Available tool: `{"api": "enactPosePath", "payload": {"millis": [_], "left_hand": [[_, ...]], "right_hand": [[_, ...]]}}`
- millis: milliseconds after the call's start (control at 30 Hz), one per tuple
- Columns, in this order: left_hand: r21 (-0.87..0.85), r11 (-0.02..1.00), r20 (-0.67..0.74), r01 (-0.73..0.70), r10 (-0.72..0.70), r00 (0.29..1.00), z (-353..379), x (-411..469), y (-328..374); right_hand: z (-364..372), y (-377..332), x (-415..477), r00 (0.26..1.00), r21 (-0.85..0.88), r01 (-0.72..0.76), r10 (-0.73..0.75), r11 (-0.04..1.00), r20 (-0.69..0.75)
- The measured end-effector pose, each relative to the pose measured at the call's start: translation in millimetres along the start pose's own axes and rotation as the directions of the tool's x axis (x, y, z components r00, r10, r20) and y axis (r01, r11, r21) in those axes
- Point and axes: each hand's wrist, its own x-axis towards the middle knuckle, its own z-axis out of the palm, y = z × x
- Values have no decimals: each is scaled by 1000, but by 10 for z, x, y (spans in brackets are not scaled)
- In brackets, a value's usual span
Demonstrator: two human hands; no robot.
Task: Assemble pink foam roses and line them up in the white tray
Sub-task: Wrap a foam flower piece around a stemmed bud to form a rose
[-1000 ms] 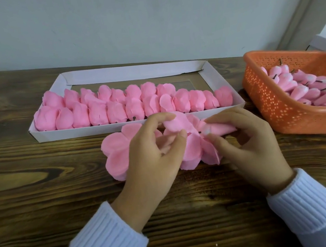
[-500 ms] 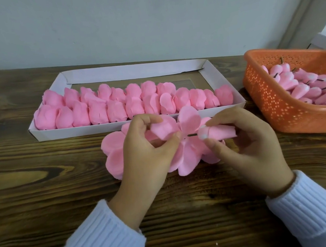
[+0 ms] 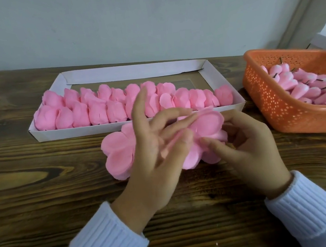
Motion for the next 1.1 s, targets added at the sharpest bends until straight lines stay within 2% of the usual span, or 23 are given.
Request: {"api": "enactPosePath", "payload": {"millis": [133,233,300,467,567,600,667,733,767,867,1033,1100], "left_hand": [[97,994,256,-43,16,966,29,-44,-10],[126,989,345,-72,25,938,32,-52,-27],[127,987,352,-102,51,934,32,-50,-40],[12,990,239,-143,136,961,37,-20,-11],[-32,972,33,-235,236,971,51,1,27],[-32,964,-44,-263,262,964,41,4,38],[35,955,-156,-294,295,942,6,15,56],[101,958,-209,-269,285,935,-32,37,72],[103,965,-225,-242,260,939,-45,49,79],[63,985,-238,-159,170,956,-42,51,104],[-18,997,-223,-75,69,972,-33,50,129],[-20,998,-218,-67,61,974,-35,55,135]], "right_hand": [[17,-6,29,991,241,-133,135,961,8],[37,-28,48,967,381,-252,247,890,62],[43,-53,54,956,407,-291,283,866,81],[92,-171,78,950,391,-311,295,866,101],[168,-248,103,932,448,-358,344,819,115],[193,-270,119,918,503,-388,371,772,139],[245,-304,154,882,653,-452,415,608,224],[295,-318,175,850,737,-500,422,454,316],[324,-322,174,838,751,-520,413,408,356],[388,-301,143,803,745,-579,390,332,450],[391,-260,104,775,776,-614,297,145,557],[382,-241,100,753,760,-639,299,121,586]]}}
